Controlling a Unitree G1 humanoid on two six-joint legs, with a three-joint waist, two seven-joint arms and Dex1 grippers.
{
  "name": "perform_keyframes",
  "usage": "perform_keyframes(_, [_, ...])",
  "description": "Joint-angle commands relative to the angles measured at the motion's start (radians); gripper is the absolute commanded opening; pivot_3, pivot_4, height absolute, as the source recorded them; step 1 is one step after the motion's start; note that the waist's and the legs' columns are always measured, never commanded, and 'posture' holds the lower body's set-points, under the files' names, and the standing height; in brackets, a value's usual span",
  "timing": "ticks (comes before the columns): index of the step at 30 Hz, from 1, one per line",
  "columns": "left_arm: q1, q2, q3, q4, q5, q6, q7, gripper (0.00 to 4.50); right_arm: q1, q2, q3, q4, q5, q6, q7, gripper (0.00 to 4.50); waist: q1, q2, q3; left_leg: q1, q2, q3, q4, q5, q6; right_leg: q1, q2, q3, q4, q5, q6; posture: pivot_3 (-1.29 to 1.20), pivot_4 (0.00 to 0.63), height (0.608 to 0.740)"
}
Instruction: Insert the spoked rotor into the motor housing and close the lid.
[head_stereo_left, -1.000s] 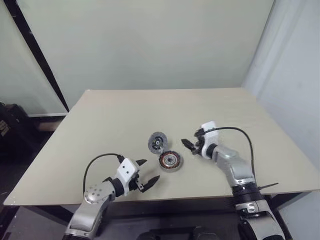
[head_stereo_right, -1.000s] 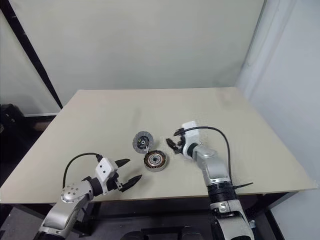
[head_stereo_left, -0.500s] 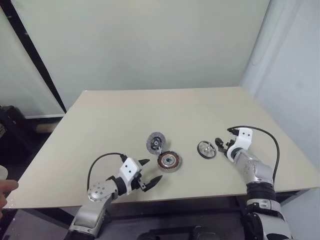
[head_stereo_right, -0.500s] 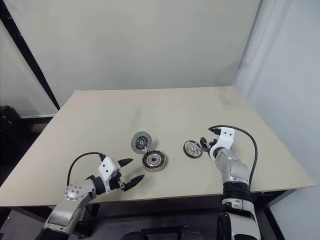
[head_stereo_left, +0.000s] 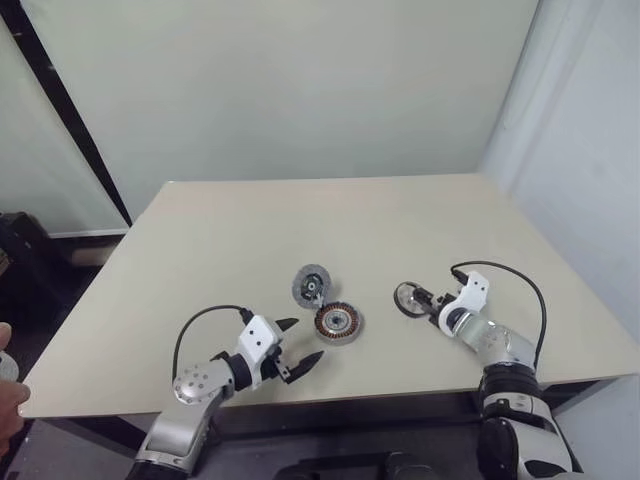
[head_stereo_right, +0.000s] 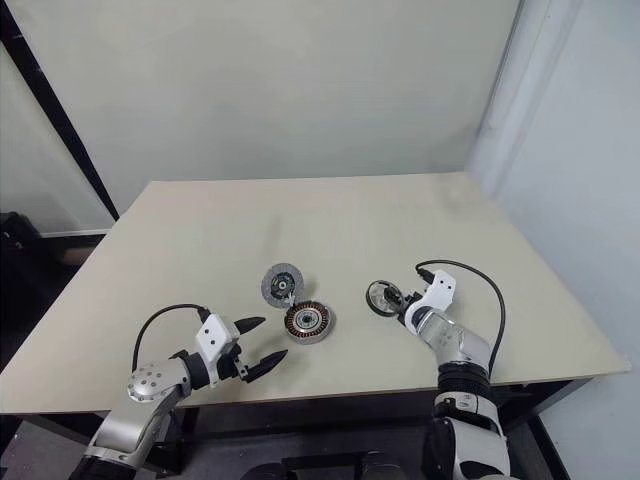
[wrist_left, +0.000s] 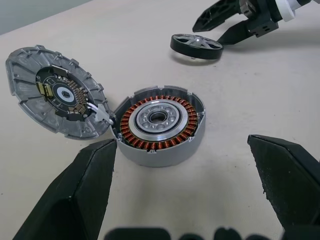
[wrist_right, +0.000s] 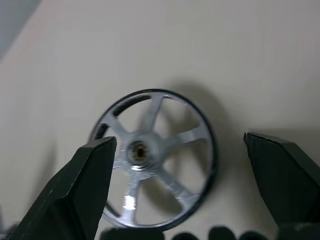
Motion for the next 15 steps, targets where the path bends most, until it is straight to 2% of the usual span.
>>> perform_keyframes(1, [-0.018,0.009,0.016,-0.023,-0.009,-0.008,0.000,4.50,-0.025,0.021,-0.025,0.001,0.075,0.041,0.011,4.45,0.000,0.000,0.000,0.000,0.000,0.000,0.000,0.000,0.000,0.000,0.000,0.000,0.000,0.000,0.000,0.00,0.000,0.740])
perform_keyframes(15, [-0.018,0.012,0.010,-0.032,-0.006,-0.006,0.003,4.50,-0.015,0.045,-0.037,-0.016,0.151,0.100,-0.014,4.45,-0.030,0.000,0.000,0.000,0.000,0.000,-0.002,0.000,0.000,0.000,0.000,0.000,-0.001,0.001,0.002,0.00,0.000,0.740])
